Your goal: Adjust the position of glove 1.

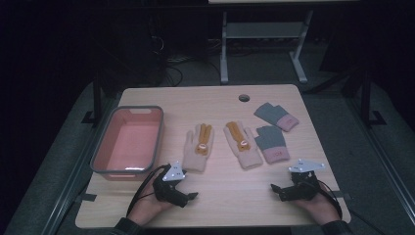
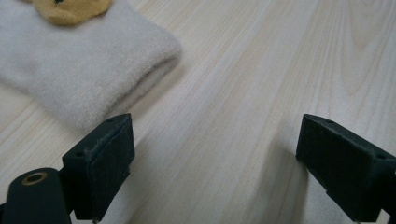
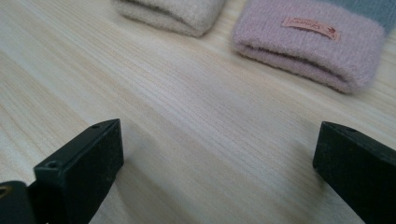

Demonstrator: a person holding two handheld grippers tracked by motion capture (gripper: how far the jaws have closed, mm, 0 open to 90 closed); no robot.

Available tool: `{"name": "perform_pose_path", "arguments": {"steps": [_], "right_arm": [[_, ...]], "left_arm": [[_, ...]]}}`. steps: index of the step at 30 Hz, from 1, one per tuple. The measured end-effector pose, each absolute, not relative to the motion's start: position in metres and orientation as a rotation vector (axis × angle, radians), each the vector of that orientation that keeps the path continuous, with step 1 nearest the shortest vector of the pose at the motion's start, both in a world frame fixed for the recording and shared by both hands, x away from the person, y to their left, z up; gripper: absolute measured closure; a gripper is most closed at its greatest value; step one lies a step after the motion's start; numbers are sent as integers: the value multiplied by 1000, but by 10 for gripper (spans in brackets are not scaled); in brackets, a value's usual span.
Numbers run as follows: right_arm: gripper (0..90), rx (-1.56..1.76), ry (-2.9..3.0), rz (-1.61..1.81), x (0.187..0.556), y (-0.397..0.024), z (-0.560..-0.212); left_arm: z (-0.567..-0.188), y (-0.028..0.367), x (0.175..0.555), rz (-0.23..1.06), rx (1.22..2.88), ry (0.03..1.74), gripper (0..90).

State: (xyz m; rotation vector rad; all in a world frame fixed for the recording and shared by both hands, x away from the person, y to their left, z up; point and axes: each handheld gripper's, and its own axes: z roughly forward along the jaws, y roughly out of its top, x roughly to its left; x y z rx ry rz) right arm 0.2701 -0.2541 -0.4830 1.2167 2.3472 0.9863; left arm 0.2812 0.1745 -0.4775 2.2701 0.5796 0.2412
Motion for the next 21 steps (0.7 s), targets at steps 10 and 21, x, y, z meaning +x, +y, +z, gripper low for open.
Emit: {"name": "perform_pose_path", "arguments": {"steps": [10,21], "right_arm": [[11,1214,2354,983,271,-254,-483],[168,1231,2421,952,275,-253,-468]], "left_arm": [[-477,179,283,252,2268,610,108],[-477,181,282,264,2266,626,108]]}}
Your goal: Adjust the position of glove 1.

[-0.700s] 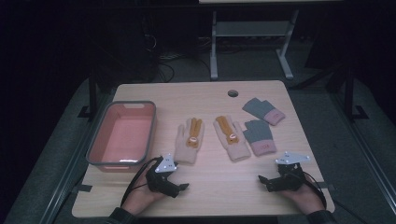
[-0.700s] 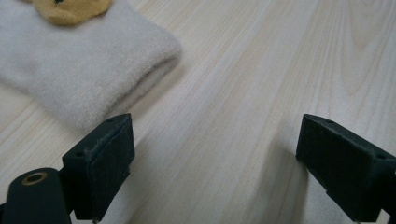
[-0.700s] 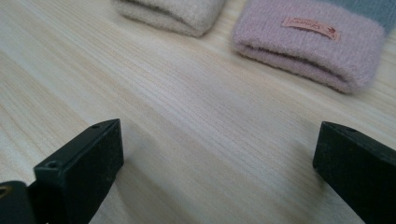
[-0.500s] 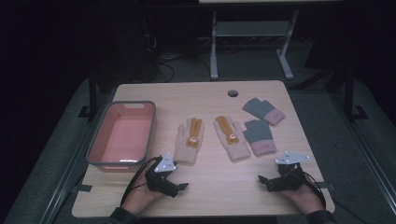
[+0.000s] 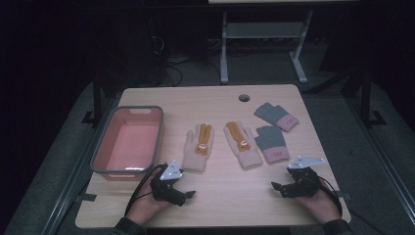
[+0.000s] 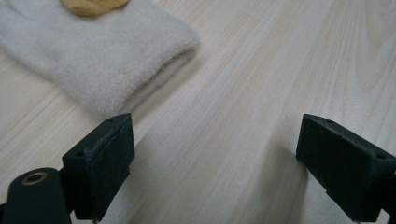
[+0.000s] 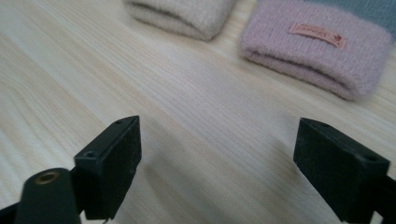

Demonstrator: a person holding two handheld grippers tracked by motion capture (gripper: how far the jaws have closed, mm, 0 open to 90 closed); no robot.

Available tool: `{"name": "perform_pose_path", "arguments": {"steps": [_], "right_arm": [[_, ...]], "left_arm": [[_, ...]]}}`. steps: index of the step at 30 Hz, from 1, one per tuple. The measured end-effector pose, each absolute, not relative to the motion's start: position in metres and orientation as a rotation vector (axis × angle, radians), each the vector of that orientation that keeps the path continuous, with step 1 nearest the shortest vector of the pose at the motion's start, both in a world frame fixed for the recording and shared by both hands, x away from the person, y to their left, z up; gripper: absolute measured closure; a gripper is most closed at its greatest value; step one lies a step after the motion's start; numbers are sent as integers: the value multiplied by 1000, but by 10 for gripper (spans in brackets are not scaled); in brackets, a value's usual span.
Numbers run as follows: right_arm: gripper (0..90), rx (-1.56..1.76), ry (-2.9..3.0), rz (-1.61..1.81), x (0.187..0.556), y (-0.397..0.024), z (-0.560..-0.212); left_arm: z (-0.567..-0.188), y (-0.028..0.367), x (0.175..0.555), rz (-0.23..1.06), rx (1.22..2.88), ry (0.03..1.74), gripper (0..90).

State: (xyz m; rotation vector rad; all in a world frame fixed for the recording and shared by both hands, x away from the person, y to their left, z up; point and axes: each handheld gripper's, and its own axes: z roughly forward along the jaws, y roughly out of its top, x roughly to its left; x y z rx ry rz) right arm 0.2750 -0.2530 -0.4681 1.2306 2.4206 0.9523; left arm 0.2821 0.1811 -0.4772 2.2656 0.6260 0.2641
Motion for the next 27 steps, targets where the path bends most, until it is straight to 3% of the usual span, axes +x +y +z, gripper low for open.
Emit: {"name": "perform_pose_path", "arguments": {"steps": [14,18,25,27], "right_arm": [[415,1151,2450,1038,282,-231,-441],[513,1121,2474,1073,290,-220,-435],[777,1054,2545,1055,311,-201,-436],[810,1044,2551,1050,314,-198,-436]], "left_arm": [[-477,183,280,268,2264,638,108],[-477,183,280,269,2264,639,108],[-477,183,280,267,2267,639,108],[-477,183,280,266,2267,639,108]]}}
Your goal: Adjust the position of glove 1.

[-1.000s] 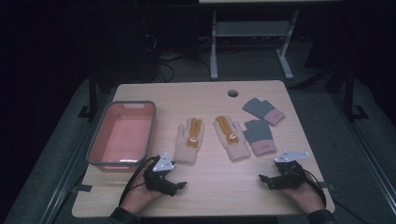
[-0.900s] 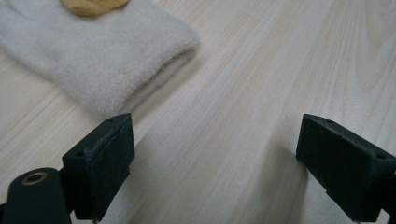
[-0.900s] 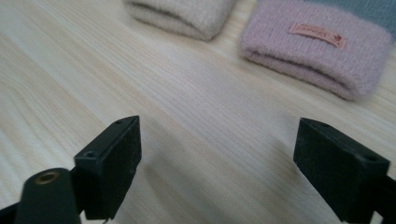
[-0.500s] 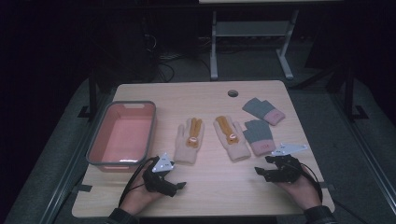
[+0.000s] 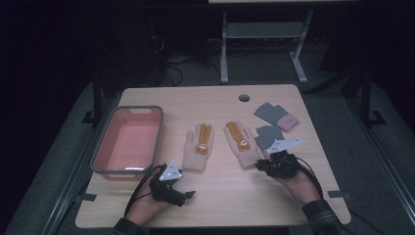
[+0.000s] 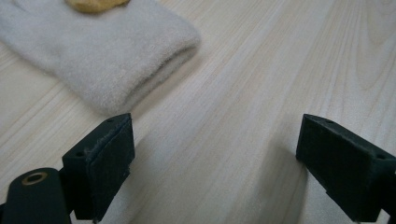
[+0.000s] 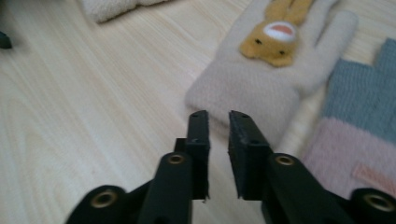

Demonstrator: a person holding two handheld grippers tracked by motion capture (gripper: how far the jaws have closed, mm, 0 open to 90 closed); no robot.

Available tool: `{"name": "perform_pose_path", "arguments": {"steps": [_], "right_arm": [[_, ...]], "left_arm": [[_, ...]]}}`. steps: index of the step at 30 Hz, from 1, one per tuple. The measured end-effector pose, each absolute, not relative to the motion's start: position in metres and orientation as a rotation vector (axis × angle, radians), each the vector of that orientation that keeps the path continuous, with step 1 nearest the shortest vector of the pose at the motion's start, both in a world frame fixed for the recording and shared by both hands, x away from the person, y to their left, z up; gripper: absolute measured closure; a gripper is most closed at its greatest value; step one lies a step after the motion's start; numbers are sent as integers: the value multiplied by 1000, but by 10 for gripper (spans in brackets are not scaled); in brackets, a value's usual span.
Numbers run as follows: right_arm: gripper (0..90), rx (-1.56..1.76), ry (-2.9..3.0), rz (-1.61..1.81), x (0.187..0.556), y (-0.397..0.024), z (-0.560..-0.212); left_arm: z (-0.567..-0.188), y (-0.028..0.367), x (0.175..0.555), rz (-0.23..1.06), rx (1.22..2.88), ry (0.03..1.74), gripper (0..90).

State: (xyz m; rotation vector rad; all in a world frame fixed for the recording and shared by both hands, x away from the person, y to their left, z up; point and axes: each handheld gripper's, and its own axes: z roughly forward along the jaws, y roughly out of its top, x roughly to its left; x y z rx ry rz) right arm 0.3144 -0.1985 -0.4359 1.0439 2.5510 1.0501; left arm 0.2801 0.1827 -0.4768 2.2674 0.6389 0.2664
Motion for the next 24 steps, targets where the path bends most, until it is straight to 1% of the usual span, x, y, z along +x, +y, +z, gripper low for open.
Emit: {"name": "perform_pose_path", "arguments": {"steps": [1,9,13,24], "right_arm": [[898,1037,2557,1046,321,-195,-436],[900,1028,2566,1065,343,-190,-436],[900,1027,2573,1060,354,-189,-442],[900,1056,2605,1008,360,-186,-457]], "left_arm": [[-477,183,280,267,2267,639,108],[-477,183,280,268,2268,639,108],[-477,183,280,267,2268,639,108],[-477,183,280,267,2267,641,108]]}}
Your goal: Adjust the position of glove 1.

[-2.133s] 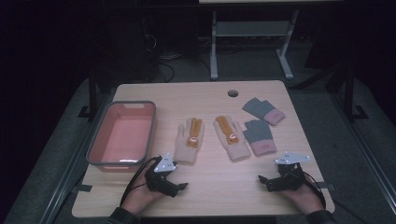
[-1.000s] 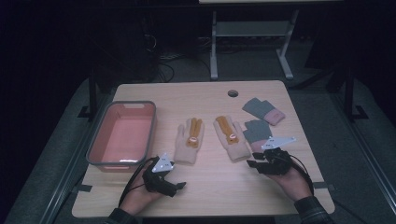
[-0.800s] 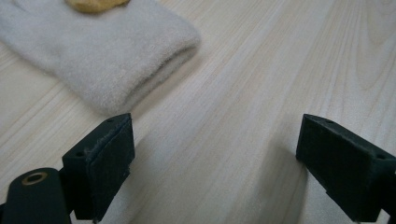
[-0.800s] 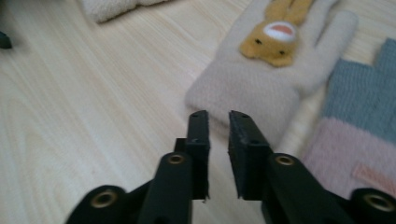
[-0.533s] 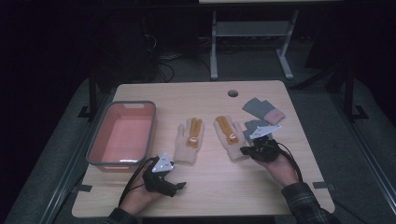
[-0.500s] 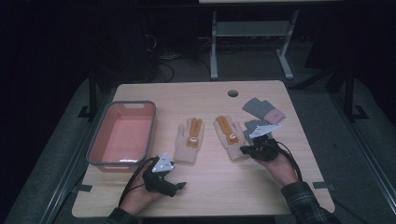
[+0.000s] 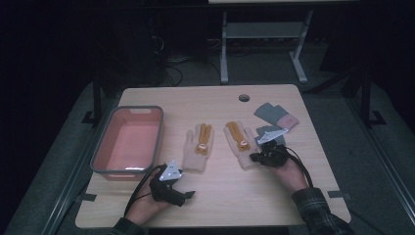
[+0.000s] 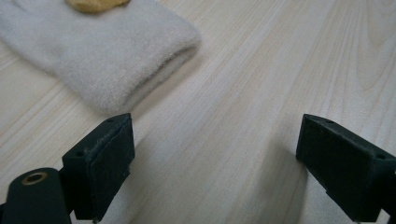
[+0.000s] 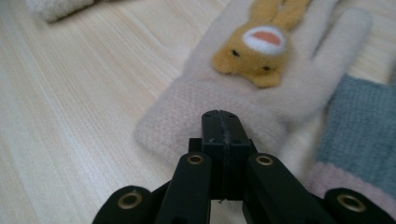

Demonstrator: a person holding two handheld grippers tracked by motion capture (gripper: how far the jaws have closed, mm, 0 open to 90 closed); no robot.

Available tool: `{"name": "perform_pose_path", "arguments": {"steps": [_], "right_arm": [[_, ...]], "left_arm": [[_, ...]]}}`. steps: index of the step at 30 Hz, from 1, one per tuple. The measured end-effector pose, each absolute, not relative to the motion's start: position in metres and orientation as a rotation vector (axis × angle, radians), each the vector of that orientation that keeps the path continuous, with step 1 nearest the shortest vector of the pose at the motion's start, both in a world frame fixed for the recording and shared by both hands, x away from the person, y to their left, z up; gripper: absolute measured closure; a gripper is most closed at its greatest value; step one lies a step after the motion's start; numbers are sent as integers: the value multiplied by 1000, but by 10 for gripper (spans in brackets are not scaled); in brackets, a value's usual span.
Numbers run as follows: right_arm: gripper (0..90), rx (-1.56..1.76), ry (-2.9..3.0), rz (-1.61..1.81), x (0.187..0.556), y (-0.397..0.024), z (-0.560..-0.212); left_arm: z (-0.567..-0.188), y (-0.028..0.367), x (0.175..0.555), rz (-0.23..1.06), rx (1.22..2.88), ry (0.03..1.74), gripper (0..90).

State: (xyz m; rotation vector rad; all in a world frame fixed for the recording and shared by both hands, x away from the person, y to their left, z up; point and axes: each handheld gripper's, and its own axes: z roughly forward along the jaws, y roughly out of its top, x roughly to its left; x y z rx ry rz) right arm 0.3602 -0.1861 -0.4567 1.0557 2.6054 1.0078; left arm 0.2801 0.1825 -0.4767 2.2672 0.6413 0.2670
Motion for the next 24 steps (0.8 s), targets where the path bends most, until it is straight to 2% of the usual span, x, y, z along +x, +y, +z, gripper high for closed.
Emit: {"name": "perform_pose_path", "arguments": {"steps": [16,24], "right_arm": [[900,918,2705,985,347,-173,-455],[900,805,2794,970,327,-160,-452]], "left_arm": [[-477,182,280,270,2265,647,108],[-477,182,279,271,2264,649,108]]}}
